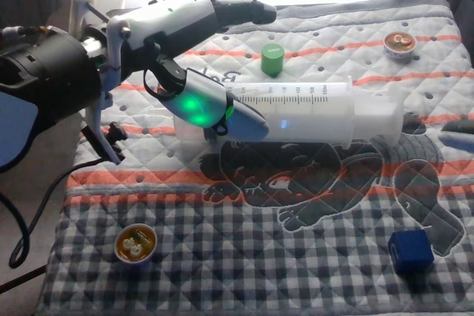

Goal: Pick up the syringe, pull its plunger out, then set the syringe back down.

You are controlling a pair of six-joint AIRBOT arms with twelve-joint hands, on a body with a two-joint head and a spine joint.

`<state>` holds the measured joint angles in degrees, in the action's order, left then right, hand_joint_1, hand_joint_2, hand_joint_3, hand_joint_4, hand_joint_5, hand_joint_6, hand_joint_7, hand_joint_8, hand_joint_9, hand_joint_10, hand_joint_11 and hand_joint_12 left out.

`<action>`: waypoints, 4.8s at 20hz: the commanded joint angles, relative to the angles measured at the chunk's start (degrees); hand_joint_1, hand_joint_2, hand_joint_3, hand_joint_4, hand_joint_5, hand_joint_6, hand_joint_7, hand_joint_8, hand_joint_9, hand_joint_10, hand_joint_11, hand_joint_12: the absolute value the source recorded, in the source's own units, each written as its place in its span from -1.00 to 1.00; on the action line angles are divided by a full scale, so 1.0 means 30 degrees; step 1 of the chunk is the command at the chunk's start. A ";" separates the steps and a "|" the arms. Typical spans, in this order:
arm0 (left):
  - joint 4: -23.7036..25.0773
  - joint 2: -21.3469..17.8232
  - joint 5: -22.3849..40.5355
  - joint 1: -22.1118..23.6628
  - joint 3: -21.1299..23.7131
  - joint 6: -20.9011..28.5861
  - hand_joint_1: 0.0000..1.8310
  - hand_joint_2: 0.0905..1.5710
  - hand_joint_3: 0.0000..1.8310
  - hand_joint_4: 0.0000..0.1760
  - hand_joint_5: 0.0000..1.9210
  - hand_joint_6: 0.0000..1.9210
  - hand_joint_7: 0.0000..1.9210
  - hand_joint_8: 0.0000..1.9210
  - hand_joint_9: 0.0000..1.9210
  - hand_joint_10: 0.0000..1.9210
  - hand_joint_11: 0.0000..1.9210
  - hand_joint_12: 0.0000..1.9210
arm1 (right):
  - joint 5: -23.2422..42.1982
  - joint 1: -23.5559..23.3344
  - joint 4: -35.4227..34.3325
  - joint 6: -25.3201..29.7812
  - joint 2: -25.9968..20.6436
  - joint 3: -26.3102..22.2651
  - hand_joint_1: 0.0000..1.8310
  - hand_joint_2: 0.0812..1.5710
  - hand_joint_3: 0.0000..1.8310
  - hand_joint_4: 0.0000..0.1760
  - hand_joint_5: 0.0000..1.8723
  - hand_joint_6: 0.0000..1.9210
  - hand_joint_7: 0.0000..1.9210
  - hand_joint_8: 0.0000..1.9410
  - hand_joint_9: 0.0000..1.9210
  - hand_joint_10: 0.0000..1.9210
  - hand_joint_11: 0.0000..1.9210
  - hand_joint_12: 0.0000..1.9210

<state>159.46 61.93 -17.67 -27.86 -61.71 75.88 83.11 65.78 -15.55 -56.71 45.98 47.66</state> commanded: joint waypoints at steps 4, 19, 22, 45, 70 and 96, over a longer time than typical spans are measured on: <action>0.0007 0.0281 -0.1860 0.0187 -0.0277 0.0054 0.05 -0.06 -1.00 -1.00 -0.81 -1.00 -0.96 -0.99 -1.00 -1.00 -1.00 -0.27 | 0.2358 -0.0289 0.0417 0.0218 0.0095 0.0086 -0.11 0.02 -0.99 -0.73 -0.69 -1.00 -0.71 -1.00 -0.74 -1.00 -0.99 -0.39; -0.0035 0.0487 -0.3109 -0.0464 0.0162 0.0050 0.00 0.12 -0.99 -1.00 -0.60 -0.95 -0.73 -0.98 -0.82 -0.95 -1.00 -0.06 | 0.2461 -0.0217 0.0478 0.0387 0.0204 0.0082 0.17 0.08 -1.00 -0.85 -0.41 -0.99 -0.46 -0.99 -0.44 -0.95 -0.76 -0.06; -0.0268 0.0594 -0.3206 -0.0514 -0.0006 0.0050 0.05 0.11 -1.00 -1.00 -0.64 -0.98 -0.94 -1.00 -0.93 -0.98 -1.00 -0.14 | 0.2487 -0.0200 0.0520 0.0387 0.0236 0.0072 0.24 0.11 -1.00 -1.00 -0.25 -0.98 -0.37 -0.99 -0.42 -0.96 -0.84 0.16; 0.0242 0.6012 0.4458 0.0141 -0.6087 0.0077 0.28 0.27 -0.99 -1.00 0.11 -0.39 -0.16 -0.97 -0.62 -0.19 -1.00 0.87 | 0.2774 -0.0268 0.0799 0.0751 0.0290 0.0160 0.24 0.13 -0.99 -1.00 -0.31 -0.99 -0.42 -0.99 -0.46 -0.97 -0.99 0.35; 0.0832 -0.0504 -0.7114 -0.0810 0.0749 0.2777 0.29 0.56 -1.00 -1.00 -0.11 0.34 -0.37 0.53 -0.69 0.57 -0.90 1.00 | 0.2846 0.0033 0.0392 0.1235 0.0574 0.0166 0.05 0.11 -1.00 -0.38 -0.72 -1.00 -0.79 -1.00 -0.79 -1.00 -1.00 -0.10; 0.2472 -0.1324 -0.7906 -0.1795 0.2536 0.3232 0.32 0.49 -1.00 -1.00 -0.01 0.19 -0.28 0.39 -0.61 0.38 -0.98 1.00 | 0.1483 -0.2541 0.3272 0.5356 0.2870 0.1852 0.22 0.33 -0.99 -1.00 -0.40 -0.96 -0.45 -0.94 -0.38 -0.81 -0.64 0.27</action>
<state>165.23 57.95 -33.23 -34.11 -54.33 84.88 80.88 59.09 -6.33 -40.95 54.46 53.01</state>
